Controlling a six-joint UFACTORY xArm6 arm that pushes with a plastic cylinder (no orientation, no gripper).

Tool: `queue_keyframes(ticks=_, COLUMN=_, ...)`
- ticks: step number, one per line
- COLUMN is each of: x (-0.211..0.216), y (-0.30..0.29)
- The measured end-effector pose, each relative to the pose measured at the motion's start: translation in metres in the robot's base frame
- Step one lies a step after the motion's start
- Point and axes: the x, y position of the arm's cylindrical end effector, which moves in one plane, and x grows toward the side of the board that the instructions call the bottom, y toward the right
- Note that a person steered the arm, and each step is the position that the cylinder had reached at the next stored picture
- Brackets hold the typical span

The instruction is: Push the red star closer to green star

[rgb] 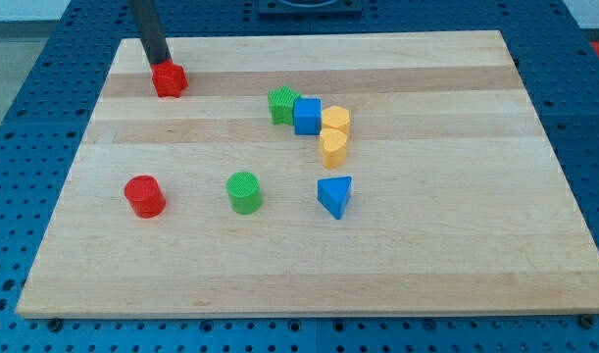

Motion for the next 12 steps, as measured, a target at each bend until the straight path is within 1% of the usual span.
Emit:
queue_keyframes(ticks=2, x=0.101, y=0.047)
queue_keyframes(ticks=3, x=0.110, y=0.068)
queue_keyframes(ticks=4, x=0.094, y=0.063)
queue_keyframes(ticks=5, x=0.104, y=0.045)
queue_keyframes(ticks=7, x=0.147, y=0.032)
queue_keyframes(ticks=8, x=0.162, y=0.040)
queue_keyframes(ticks=9, x=0.167, y=0.044)
queue_keyframes(ticks=11, x=0.202, y=0.051)
queue_keyframes(ticks=12, x=0.206, y=0.051)
